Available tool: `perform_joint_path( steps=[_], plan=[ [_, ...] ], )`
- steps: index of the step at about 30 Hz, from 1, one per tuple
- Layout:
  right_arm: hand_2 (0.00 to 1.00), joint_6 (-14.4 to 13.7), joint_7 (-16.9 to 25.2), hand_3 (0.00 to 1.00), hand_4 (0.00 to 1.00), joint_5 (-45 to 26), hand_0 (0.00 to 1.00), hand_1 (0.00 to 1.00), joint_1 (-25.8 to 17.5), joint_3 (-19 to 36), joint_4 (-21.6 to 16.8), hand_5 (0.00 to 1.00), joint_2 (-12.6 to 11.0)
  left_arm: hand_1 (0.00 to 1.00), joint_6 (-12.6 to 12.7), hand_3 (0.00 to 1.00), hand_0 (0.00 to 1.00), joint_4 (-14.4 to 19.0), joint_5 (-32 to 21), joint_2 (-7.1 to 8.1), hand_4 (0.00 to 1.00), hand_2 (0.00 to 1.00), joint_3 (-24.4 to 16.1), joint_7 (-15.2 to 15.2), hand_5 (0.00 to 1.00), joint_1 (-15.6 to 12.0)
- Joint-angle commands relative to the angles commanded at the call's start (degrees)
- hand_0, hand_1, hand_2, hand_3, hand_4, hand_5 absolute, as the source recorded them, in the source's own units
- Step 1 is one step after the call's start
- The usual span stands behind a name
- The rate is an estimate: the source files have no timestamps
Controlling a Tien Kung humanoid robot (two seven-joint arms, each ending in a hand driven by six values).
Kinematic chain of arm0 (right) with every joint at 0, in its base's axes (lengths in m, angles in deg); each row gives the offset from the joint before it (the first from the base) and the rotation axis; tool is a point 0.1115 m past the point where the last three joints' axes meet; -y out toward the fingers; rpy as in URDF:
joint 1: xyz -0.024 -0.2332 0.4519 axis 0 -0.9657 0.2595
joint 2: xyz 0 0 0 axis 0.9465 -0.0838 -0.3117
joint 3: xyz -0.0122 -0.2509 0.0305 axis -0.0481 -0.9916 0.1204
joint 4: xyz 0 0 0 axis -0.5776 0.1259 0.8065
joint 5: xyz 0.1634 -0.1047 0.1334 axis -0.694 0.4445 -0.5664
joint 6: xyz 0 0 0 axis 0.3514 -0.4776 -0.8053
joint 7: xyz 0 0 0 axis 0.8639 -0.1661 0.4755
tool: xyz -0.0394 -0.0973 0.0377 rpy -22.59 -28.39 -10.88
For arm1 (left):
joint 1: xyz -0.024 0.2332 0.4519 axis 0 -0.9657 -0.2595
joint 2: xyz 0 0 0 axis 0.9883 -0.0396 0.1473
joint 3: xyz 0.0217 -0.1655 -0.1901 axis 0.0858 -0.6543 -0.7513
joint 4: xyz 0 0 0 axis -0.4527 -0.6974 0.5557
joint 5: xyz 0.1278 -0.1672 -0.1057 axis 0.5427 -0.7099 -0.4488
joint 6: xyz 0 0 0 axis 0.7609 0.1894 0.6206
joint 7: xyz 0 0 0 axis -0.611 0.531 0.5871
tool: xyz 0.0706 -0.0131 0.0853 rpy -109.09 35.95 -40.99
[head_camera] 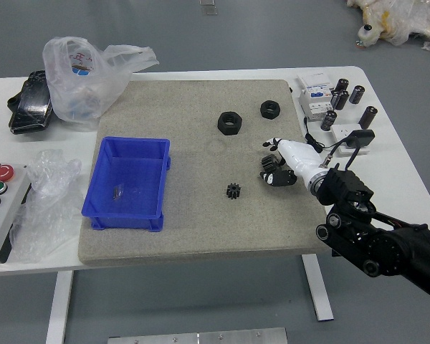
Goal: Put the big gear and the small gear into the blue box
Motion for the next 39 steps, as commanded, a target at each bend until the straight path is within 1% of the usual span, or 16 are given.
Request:
perform_joint_path(
  steps=[4, 5, 6, 13, 16, 17, 22, 23, 28, 29, 31, 35, 36, 39],
  plan=[
    [0.811, -1.0, 0.6, 0.852, 0.768, 1.0, 0.298, 0.574, -0.3, 1.4, -1.5, 0.26, -0.4, 0.648, 0.0, 0.736, 0.646, 0.0, 0.0, -0.08, 0.644, 0.619, -0.1, 0.1, 0.265, -0.1],
    [0.801, -1.1, 0.7, 0.845, 0.804, 1.1, 0.299, 0.571, -0.3, 1.6, -1.7, 0.294, -0.4, 0.648, 0.0, 0.736, 0.646, 0.0, 0.0, -0.09, 0.645, 0.618, -0.1, 0.1, 0.266, -0.1],
    [0.801, -1.2, 0.8, 0.845, 0.804, 1.2, 0.299, 0.571, -0.2, 1.7, -1.9, 0.294, -0.5, 0.648, 0.0, 0.736, 0.646, 0.0, 0.0, -0.1, 0.645, 0.618, -0.1, 0.1, 0.266, -0.1],
    [0.796, -1.4, 0.9, 0.843, 0.81, 1.4, 0.302, 0.573, -0.3, 1.4, -2.0, 0.282, -0.6, 0.648, 0.0, 0.735, 0.645, 0.0, -0.2, -0.1, 0.645, 0.619, 0.1, 0.3, 0.265, 0.0],
    [0.796, -1.0, 0.7, 0.843, 0.81, 1.6, 0.302, 0.573, -0.2, 0.9, -1.6, 0.282, -0.6, 0.648, 0.0, 0.735, 0.645, 0.0, -0.2, -0.08, 0.645, 0.619, 0.1, 0.3, 0.265, -0.1],
    [0.798, -0.7, 0.6, 0.844, 0.866, 1.6, 0.309, 0.579, -0.1, 0.7, -1.3, 0.349, -0.6, 0.648, 0.0, 0.734, 0.645, 0.0, -0.2, -0.06, 0.644, 0.618, 0.1, 0.3, 0.266, -0.1],
    [0.798, 0.4, 0.2, 0.844, 0.866, 1.1, 0.309, 0.579, 0.6, -0.7, -0.4, 0.349, -0.4, 0.648, 0.0, 0.734, 0.645, 0.0, -0.2, -0.03, 0.644, 0.618, 0.2, 0.3, 0.266, 0.0],
    [0.739, 0.5, 0.1, 0.828, 0.936, 0.9, 0.316, 0.58, 0.8, -1.1, -0.1, 0.432, -0.3, 0.646, 0.0, 0.732, 0.643, 0.0, -0.2, -0.03, 0.643, 0.616, 0.1, 0.4, 0.267, 0.0],
    [0.739, 0.2, -0.2, 0.828, 0.936, -0.6, 0.316, 0.58, 1.5, -3.4, 1.2, 0.432, 0.3, 0.646, -0.1, 0.732, 0.643, 0.0, -0.3, -0.09, 0.643, 0.616, 0.3, 0.6, 0.267, 0.2],
    [0.506, 0.1, -0.2, 0.616, 0.49, -0.9, 0.299, 0.51, 1.6, -3.8, 1.4, 0.151, 0.4, 0.646, -0.1, 0.731, 0.64, 0.0, -0.3, -0.09, 0.643, 0.616, 0.3, 0.7, 0.267, 0.2],
    [0.506, -0.3, -0.1, 0.616, 0.49, -1.4, 0.299, 0.51, 1.7, -4.4, 1.7, 0.151, 0.6, 0.646, -0.1, 0.731, 0.64, 0.0, -0.3, -0.08, 0.643, 0.616, 0.3, 0.7, 0.267, 0.2],
    [0.506, -2.3, 0.7, 0.616, 0.49, -2.6, 0.299, 0.51, 1.6, -4.9, 1.9, 0.151, 0.8, 0.646, 0.0, 0.731, 0.64, 0.0, -0.4, -0.08, 0.643, 0.616, 0.3, 1.0, 0.267, 0.2],
    [0.374, -2.6, 0.8, 0.455, 0.332, -2.8, 0.281, 0.462, 1.6, -5.0, 1.9, 0.028, 0.7, 0.646, 0.0, 0.729, 0.639, 0.0, -0.4, -0.09, 0.643, 0.615, 0.3, 1.0, 0.268, 0.2],
    [0.374, -3.4, 1.3, 0.455, 0.332, -3.1, 0.281, 0.462, 1.6, -5.0, 1.8, 0.028, 0.6, 0.646, 0.0, 0.729, 0.639, 0.0, -0.4, -0.09, 0.643, 0.615, 0.3, 1.1, 0.268, 0.2]
  ],
)
